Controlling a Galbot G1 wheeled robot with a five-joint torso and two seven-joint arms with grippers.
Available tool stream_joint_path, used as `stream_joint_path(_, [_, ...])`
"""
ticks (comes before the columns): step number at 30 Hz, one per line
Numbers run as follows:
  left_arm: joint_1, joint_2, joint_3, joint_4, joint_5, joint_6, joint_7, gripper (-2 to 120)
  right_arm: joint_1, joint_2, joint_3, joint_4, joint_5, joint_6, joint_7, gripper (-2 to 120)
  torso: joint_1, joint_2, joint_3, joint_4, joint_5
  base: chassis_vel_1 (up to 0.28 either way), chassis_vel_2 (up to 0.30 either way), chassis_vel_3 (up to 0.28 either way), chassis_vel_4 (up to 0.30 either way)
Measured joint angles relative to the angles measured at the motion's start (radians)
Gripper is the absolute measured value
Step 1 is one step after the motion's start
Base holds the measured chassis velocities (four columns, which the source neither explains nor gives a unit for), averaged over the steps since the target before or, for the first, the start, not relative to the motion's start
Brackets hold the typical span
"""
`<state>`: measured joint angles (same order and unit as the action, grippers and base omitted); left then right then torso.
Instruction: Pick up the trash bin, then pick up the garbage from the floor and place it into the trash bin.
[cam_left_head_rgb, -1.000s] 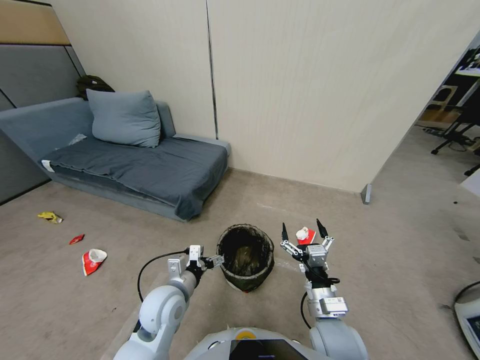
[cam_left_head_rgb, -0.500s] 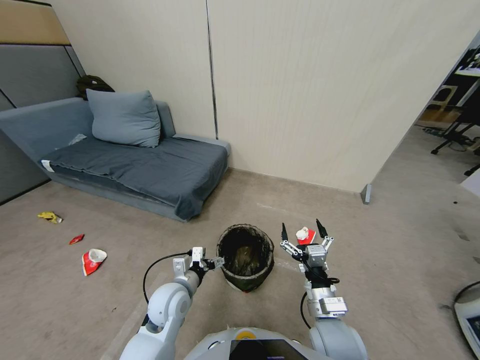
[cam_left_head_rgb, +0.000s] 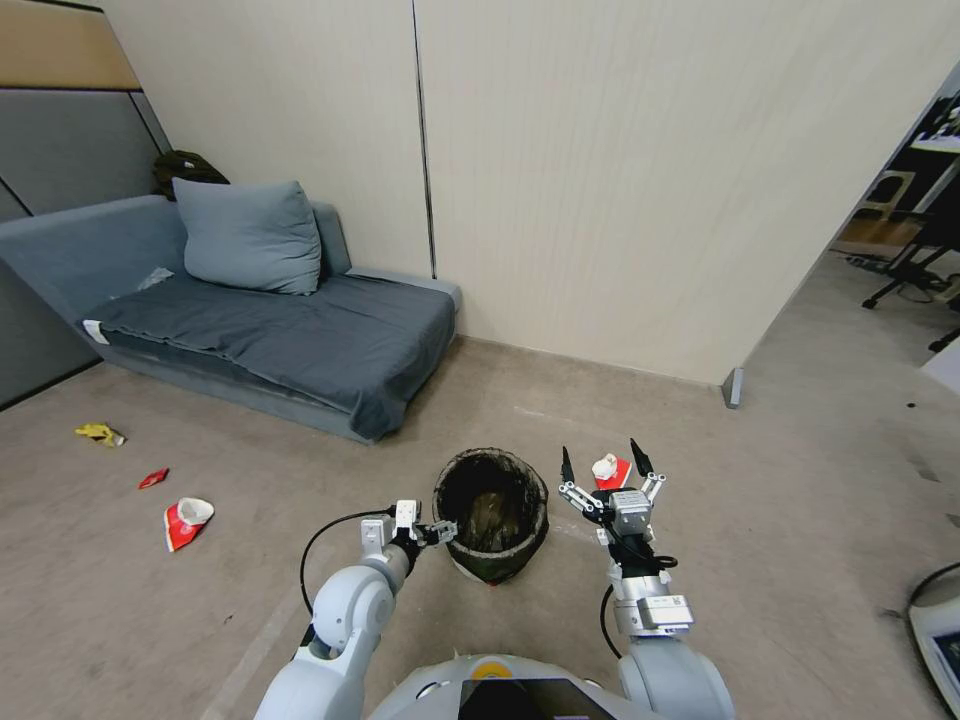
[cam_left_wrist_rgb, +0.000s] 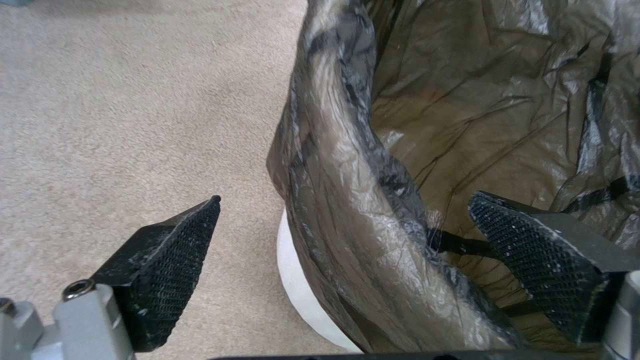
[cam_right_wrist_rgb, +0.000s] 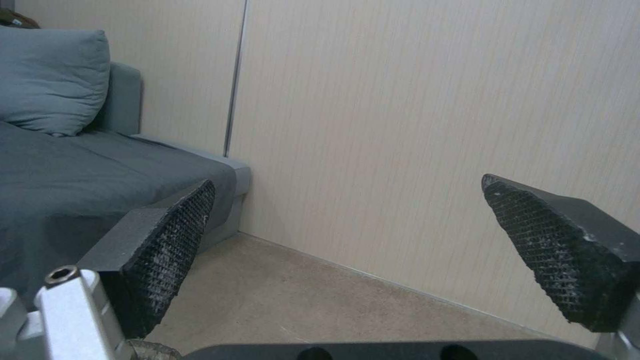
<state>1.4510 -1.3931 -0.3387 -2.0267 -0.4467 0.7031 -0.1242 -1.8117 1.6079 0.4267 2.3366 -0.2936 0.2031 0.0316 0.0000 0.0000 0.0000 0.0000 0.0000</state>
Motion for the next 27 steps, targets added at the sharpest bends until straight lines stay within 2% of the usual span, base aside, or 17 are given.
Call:
stream_joint_path(3, [-0.005,-0.004,0.004,0.01,0.001,0.0,0.001,86,0.0,0.0,0.0,0.0,0.0,0.001,0.0,100,0.0,0.0,0.0,0.0,0.0,0.0,0.0,0.0,0.0])
stream_joint_path(5, [-0.005,-0.011,0.012,0.014,0.002,0.0,0.002,73,0.0,0.0,0.0,-0.001,0.0,0.001,0.0,100,0.0,0.0,0.0,0.0,0.0,0.0,0.0,0.0,0.0])
stream_joint_path(7, [-0.005,-0.012,0.014,0.014,0.003,0.0,0.001,72,0.0,0.0,0.0,-0.001,-0.001,0.001,-0.001,100,0.0,0.0,0.0,0.0,0.0,0.0,0.0,0.0,0.0])
stream_joint_path(9, [-0.002,-0.016,0.018,0.014,0.005,0.001,0.0,59,0.0,0.0,0.0,-0.002,-0.001,0.002,-0.001,100,0.0,0.0,0.0,0.0,0.0,0.0,0.0,0.0,0.0])
stream_joint_path(11, [-0.001,-0.017,0.019,0.014,0.005,0.001,0.0,56,0.0,0.0,0.0,-0.002,-0.001,0.002,-0.001,100,0.0,0.0,0.0,0.0,0.0,0.0,0.0,0.0,0.0])
stream_joint_path(13, [0.002,-0.019,0.019,0.017,0.008,0.001,0.0,44,-0.001,0.0,0.0,-0.003,-0.002,0.004,-0.002,100,0.0,0.0,0.0,0.0,0.0,0.0,0.0,0.0,0.0])
stream_joint_path(15, [0.003,-0.02,0.019,0.018,0.009,0.001,0.0,42,-0.001,0.0,0.0,-0.003,-0.002,0.004,-0.002,100,0.0,0.0,0.0,0.0001,-0.0001,0.0,0.0,0.0,0.0])
stream_joint_path(17, [0.006,-0.024,0.019,0.021,0.01,0.001,-0.001,29,-0.002,0.0,0.0,-0.004,-0.005,0.007,-0.003,100,0.0,0.0,0.0,0.0,-0.0001,0.0,0.0,0.0,0.0])
stream_joint_path(19, [0.006,-0.024,0.019,0.021,0.01,0.001,-0.001,27,-0.002,0.0,0.0,-0.004,-0.005,0.007,-0.003,100,0.0,0.0,0.0,0.0,0.0,0.0,0.0,0.0,0.0])
stream_joint_path(21, [0.007,-0.027,0.021,0.023,0.011,0.001,-0.001,17,-0.003,0.0,0.0,-0.004,-0.009,0.009,-0.003,100,0.0,0.0,0.0,0.0,-0.0001,0.0,0.0,0.0,0.0])
stream_joint_path(23, [0.008,-0.028,0.021,0.024,0.011,0.001,-0.001,13,-0.004,0.0,0.0,-0.004,-0.011,0.01,-0.003,100,0.0,0.0,0.0,0.0,0.0,0.0,0.0,0.0,0.0])
stream_joint_path(25, [0.009,-0.031,0.021,0.027,0.017,-0.005,-0.002,1,-0.004,0.0,0.0,-0.004,-0.014,0.011,-0.003,100,0.0,0.0,0.0,0.0001,0.0,0.0,0.0,0.0,0.0])
stream_joint_path(27, [0.01,-0.032,0.021,0.027,0.018,-0.006,-0.001,1,-0.004,0.0,0.0,-0.004,-0.014,0.011,-0.003,100,0.0,0.0,0.0,0.0,-0.0001,0.0,0.0,0.0,0.0])
